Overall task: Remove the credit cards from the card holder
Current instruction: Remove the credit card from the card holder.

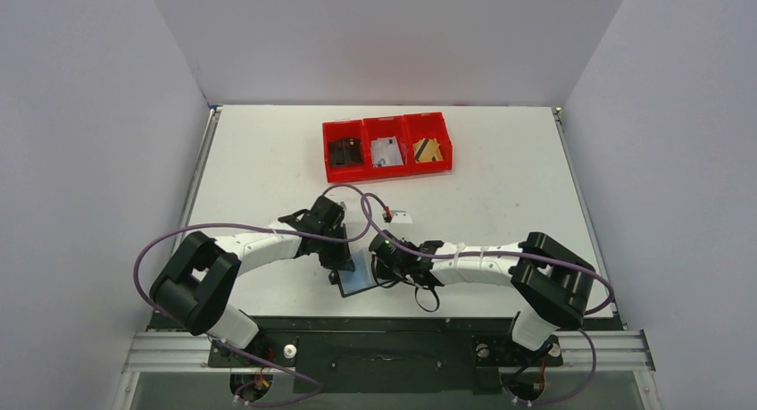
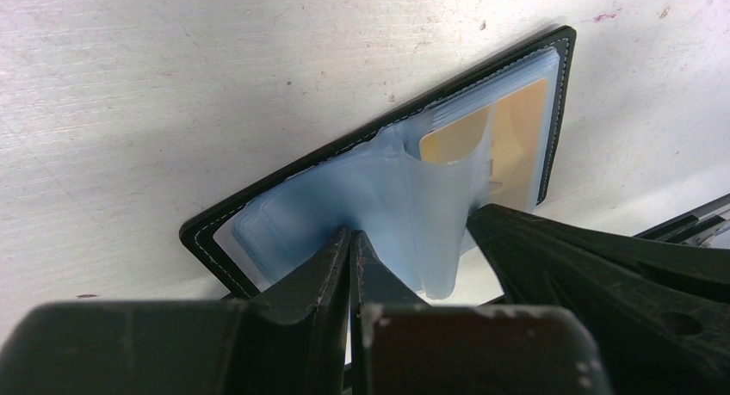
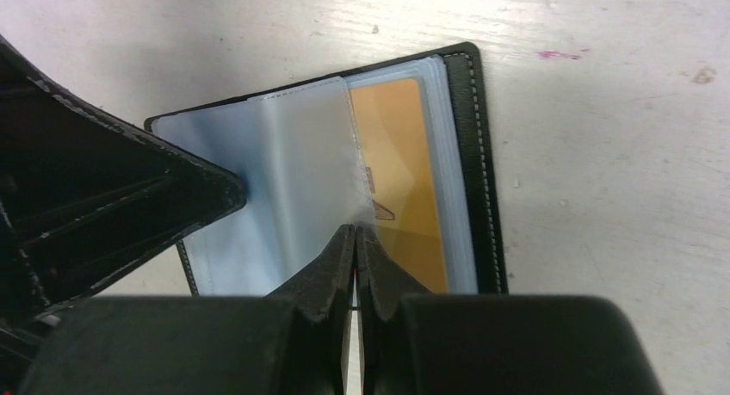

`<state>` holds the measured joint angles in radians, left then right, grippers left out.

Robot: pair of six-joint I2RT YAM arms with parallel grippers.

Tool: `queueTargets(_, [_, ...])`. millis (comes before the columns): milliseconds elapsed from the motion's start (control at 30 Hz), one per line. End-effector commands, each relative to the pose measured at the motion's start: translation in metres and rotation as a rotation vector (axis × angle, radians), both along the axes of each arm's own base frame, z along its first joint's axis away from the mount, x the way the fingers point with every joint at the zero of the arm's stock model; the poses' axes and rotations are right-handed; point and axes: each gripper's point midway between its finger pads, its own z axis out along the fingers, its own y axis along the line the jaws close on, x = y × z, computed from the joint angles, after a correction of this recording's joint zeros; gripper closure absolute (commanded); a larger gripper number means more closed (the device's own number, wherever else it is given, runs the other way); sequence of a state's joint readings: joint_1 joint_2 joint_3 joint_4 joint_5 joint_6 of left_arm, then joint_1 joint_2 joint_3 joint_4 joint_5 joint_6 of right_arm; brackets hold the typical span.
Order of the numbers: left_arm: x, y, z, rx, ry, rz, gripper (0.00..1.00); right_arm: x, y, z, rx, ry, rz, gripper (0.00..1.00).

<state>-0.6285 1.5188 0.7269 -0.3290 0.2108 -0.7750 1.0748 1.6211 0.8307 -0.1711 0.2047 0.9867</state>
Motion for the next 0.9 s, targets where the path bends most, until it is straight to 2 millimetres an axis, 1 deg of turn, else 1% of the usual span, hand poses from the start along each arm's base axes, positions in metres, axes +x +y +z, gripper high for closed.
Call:
queueTargets(0, [0.000, 0.010, -0.020, 0.067, -0.001, 0.006, 1.00, -0.006, 0.014, -0.006, 0.021, 0.033, 0.026, 1.00])
queueTargets(100, [0.000, 0.009, -0.019, 0.061, 0.000, 0.003, 1.00, -0.005, 0.021, -0.004, 0.039, 0.036, 0.040, 1.00])
queueTargets(233, [0.003, 0.009, -0.011, 0.046, -0.013, 0.002, 1.00, -0.004, 0.032, 0.005, 0.083, 0.029, 0.059, 1.00])
queueTargets(367, [0.006, 0.011, 0.002, 0.037, -0.028, 0.007, 1.00, -0.002, 0.041, 0.015, 0.127, 0.016, 0.081, 1.00])
queueTargets(433, [0.009, 0.011, 0.013, 0.025, -0.051, 0.010, 1.00, -0.001, 0.044, 0.020, 0.143, 0.008, 0.085, 1.00])
queueTargets(700, [0.016, 0.022, 0.039, 0.008, -0.098, 0.040, 1.00, 0.000, 0.052, 0.025, 0.173, 0.007, 0.103, 1.00])
queueTargets(767, [0.018, 0.022, 0.044, -0.005, -0.106, 0.041, 1.00, -0.001, 0.054, 0.026, 0.183, 0.009, 0.107, 1.00])
queueTargets(867, [0.022, 0.015, 0.053, -0.047, -0.117, 0.033, 1.00, -0.001, 0.056, 0.027, 0.192, 0.011, 0.113, 1.00])
